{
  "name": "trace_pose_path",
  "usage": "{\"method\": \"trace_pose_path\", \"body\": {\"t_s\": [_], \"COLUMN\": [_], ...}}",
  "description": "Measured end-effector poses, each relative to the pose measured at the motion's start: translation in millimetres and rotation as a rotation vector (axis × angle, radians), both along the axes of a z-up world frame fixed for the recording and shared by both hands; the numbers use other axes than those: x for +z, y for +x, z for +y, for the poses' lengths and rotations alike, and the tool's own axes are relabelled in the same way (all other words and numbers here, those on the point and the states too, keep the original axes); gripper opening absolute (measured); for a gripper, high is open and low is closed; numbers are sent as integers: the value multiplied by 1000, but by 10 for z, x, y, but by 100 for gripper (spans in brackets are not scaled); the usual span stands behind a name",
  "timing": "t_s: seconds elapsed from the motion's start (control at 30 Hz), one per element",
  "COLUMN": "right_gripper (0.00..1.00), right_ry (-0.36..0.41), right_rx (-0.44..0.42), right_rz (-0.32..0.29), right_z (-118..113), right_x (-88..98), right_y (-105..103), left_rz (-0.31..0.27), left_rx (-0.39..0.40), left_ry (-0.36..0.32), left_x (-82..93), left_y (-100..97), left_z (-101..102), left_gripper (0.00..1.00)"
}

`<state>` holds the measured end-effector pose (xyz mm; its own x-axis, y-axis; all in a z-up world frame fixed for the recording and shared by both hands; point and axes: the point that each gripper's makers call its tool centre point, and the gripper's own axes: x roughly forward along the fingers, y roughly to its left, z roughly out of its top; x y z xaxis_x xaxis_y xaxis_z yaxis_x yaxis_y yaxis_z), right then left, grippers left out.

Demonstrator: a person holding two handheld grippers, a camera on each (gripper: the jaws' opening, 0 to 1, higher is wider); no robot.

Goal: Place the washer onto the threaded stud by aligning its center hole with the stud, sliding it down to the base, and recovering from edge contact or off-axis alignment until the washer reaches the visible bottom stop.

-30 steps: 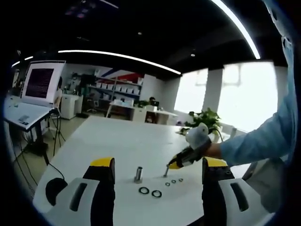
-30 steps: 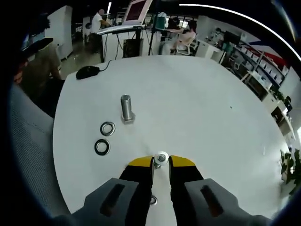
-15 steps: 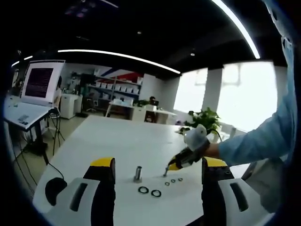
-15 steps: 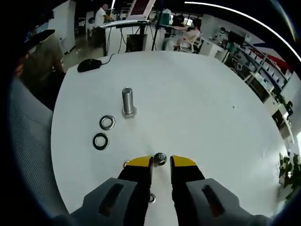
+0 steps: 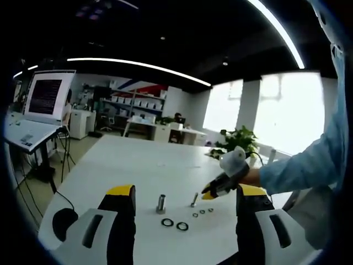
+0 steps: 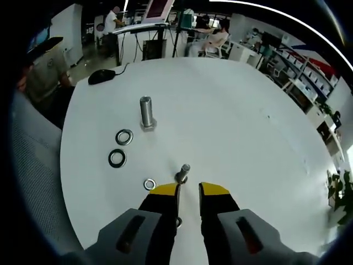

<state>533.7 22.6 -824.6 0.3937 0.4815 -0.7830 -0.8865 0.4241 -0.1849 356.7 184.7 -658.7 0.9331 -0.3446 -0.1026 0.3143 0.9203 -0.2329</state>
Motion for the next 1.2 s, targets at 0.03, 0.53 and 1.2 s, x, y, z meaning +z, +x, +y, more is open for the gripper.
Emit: {"method": "trace_pose_path", "body": {"t_s": [0.03,0.53,1.2], "right_gripper": [16,16,17], "right_ry": [0,-10,-63], "right_rx": [-1,-30,-100], "right_rz": [1,51,189], "right_z": [-6,-109,-404], "right_x": [-3,-143,-518], "right_y": [-2,-50,-246], "left_rz": [2,3,5], "left_rx": [0,-8,-14], "left_ry": [0,2,11], "left_x": [-3,0,-3], "left_y": [0,1,3], "left_z": [-1,-17,-27], "left_gripper": [73,73,72]}}
